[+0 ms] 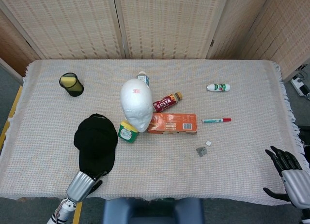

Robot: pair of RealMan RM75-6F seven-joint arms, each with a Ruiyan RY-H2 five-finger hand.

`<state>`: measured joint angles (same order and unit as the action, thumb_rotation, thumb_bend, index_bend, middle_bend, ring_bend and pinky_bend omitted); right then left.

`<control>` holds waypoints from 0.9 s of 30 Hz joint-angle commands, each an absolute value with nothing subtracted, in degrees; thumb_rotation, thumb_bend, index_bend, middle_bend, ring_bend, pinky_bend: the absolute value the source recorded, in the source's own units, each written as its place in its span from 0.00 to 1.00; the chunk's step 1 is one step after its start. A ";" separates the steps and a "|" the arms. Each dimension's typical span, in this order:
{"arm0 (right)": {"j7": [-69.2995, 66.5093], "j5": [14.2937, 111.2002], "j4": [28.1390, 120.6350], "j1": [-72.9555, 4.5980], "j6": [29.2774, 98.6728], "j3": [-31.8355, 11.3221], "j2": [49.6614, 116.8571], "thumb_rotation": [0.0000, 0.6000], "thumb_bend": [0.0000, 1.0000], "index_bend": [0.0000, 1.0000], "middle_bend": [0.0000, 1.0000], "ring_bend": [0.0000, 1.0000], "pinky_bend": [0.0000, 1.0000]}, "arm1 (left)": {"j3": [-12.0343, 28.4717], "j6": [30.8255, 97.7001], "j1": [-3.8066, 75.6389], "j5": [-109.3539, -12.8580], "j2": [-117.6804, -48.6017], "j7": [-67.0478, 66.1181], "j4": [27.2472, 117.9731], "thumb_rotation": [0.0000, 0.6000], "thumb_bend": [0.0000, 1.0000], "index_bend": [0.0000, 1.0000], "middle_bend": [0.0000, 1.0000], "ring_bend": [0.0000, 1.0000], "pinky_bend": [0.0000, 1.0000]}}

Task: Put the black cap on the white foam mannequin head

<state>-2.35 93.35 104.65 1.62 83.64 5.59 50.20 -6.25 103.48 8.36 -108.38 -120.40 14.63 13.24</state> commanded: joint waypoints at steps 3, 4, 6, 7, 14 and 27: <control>-2.44 93.51 104.78 1.64 83.51 5.73 49.97 1.00 0.05 0.00 0.00 0.00 0.00 | -6.41 101.76 8.72 -106.56 -120.82 14.89 11.34 1.00 0.32 0.41 1.00 0.94 0.94; -2.43 93.53 104.83 1.63 83.47 5.76 49.93 1.00 0.04 0.00 0.00 0.00 0.00 | -6.49 101.47 8.74 -106.33 -120.82 14.85 11.12 1.00 0.32 0.41 1.00 0.94 0.94; -2.49 93.64 104.92 1.63 83.44 5.81 49.83 1.00 0.04 0.00 0.00 0.00 0.00 | -6.69 100.95 8.74 -105.85 -120.81 14.73 10.73 1.00 0.32 0.41 1.00 0.94 0.94; -2.50 93.72 104.95 1.64 83.45 5.84 49.80 1.00 0.04 0.00 0.00 0.00 0.00 | -6.69 100.81 8.70 -105.57 -120.85 14.65 10.63 1.00 0.32 0.41 1.00 0.94 0.94; -2.75 94.44 105.23 1.70 83.28 6.29 49.46 1.00 0.04 0.00 0.00 0.00 0.00 | -5.90 100.69 9.31 -103.08 -121.06 14.61 10.08 1.00 0.34 0.43 1.00 0.94 0.94; -2.07 95.26 105.63 1.74 82.92 6.77 49.51 1.00 0.04 0.00 0.00 0.00 0.00 | -6.10 100.57 10.81 -100.98 -120.09 15.55 9.62 1.00 0.37 0.52 1.00 0.94 0.94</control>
<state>-2.09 95.27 105.62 1.80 83.01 6.75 49.51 -6.22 100.42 10.73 -101.20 -120.15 15.33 9.46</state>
